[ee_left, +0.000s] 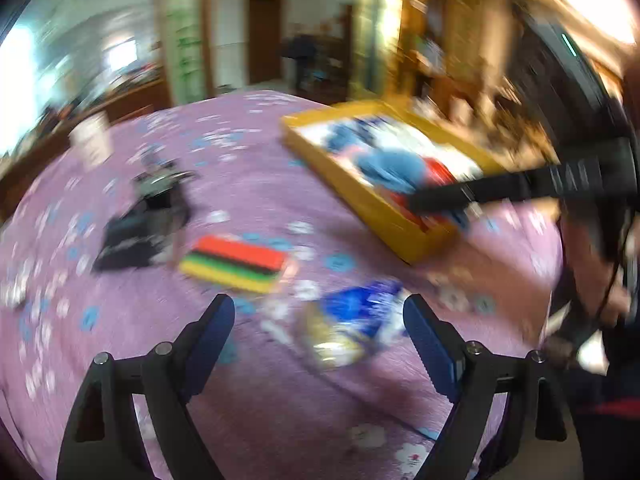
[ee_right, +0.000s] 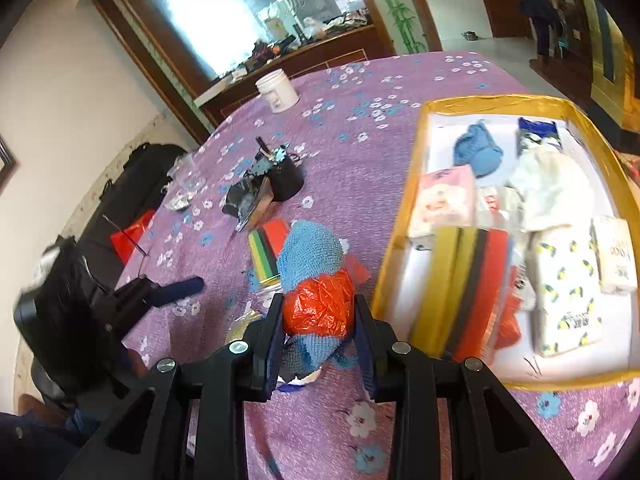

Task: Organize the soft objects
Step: 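Grasp the blue-white plastic bag with the left gripper while the right holds the blue cloth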

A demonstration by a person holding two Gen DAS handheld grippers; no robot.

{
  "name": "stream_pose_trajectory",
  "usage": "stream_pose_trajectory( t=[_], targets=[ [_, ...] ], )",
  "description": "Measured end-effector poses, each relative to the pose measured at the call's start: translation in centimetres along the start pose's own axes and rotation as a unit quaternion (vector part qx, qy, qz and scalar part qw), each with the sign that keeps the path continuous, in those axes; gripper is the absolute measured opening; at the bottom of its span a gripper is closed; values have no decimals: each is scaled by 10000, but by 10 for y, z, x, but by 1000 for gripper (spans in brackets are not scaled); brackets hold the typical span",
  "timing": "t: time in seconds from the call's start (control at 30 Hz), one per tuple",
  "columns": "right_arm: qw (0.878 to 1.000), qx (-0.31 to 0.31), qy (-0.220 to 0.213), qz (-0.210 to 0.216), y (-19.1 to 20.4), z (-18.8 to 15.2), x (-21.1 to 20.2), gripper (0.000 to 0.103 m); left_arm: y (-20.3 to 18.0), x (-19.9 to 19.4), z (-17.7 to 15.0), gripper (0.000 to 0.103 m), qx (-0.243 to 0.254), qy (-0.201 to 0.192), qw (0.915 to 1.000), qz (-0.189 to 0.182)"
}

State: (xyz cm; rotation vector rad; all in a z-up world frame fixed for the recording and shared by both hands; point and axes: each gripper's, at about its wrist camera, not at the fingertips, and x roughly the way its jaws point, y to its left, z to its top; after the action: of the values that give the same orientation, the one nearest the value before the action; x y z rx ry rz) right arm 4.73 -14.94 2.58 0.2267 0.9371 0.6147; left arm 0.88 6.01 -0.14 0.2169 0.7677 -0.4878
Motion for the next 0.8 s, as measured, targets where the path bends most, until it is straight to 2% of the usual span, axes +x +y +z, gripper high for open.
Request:
stream_pose_trajectory(
  t=[0.13, 0.23, 0.3, 0.33, 0.37, 0.4, 0.47, 0.57, 0.8],
  targets=[
    [9999, 81, -103, 76, -11, -7, -13, 35, -20, 19, 6, 85, 785, 366, 9961, 141],
    [9995, 207, -189, 113, -22, -11, -20, 35, -27, 36, 9, 85, 1330, 671, 9888, -78],
    [9993, 265, -235, 119, -26, -12, -23, 35, -29, 46, 8, 85, 1494, 826, 9853, -84],
    [9992, 280, -257, 116, -28, -13, -24, 35, -28, 54, 8, 85, 1502, 912, 9844, -58],
    [9991, 297, -280, 117, -31, -14, -26, 35, -27, 58, 7, 79, 1453, 940, 9849, -23],
    [9990, 316, -297, 119, -33, -15, -28, 35, -26, 61, 7, 61, 1376, 975, 9857, -16],
    [9987, 379, -316, 109, -38, -15, -29, 35, -26, 62, 7, 54, 1148, 966, 9886, -106],
    [9983, 483, -326, 96, -46, -14, -28, 35, -28, 57, 4, 50, 1043, 848, 9909, 113],
    [9983, 485, -325, 16, -47, -10, -25, 35, -17, 37, 15, 49, 310, 498, 9983, -50]
  ],
)
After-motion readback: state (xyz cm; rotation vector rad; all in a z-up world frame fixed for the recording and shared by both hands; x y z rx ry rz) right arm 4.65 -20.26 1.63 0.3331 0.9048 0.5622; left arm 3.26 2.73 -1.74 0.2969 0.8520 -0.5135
